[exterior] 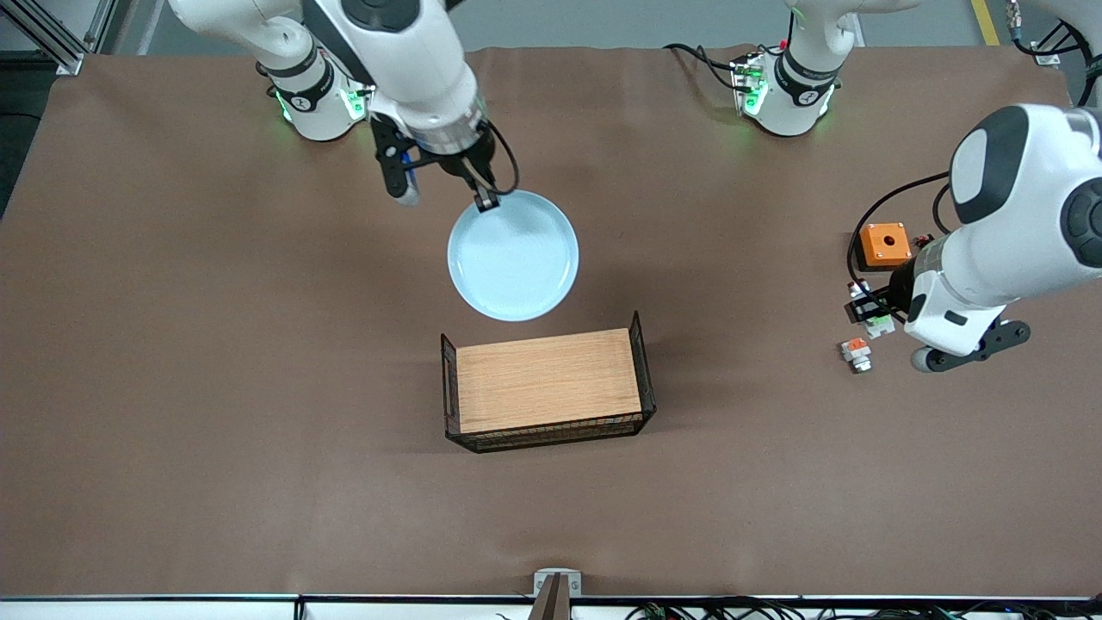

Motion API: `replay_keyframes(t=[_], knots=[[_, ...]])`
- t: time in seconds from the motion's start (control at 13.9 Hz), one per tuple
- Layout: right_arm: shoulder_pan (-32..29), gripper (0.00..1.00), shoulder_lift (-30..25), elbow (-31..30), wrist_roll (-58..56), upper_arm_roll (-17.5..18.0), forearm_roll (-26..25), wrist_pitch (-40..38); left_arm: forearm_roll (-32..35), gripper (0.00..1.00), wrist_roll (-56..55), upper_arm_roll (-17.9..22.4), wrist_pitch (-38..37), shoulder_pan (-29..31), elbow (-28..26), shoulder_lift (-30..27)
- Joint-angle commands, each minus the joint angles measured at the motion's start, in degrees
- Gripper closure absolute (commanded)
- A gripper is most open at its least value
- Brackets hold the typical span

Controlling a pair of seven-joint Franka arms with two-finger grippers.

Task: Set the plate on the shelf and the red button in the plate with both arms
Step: 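Lower the plate onto the crate while the left gripper carries the button over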

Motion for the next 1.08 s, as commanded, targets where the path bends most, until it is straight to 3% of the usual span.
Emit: replay_keyframes(t=[0.0, 0.29, 0.72, 1.0], knots=[[0.6, 0.99, 6.8, 7.9, 2.4, -0.6, -2.6, -1.5, -4.5, 1.0, -15.1, -1.3, -4.3, -0.6, 5.9, -0.6], [-0.5, 0.99, 10.0, 9.9, 2.1, -1.0, -4.3, 2.3, -8.1, 1.0, -40.4, -4.0, -3.8, -3.0, 9.2, 0.6], [-2.0, 0.98, 13.6, 10.2, 1.4, -1.2, -6.4, 5.8, -7.8, 1.0, -62.6, -3.9, 4.6, -10.7, 10.5, 4.0], [-1.9, 0.98, 17.0, 10.3, 1.7, -1.2, -6.5, 10.9, -7.7, 1.0, -73.8, -3.4, 6.1, -13.6, 15.7, 8.3]])
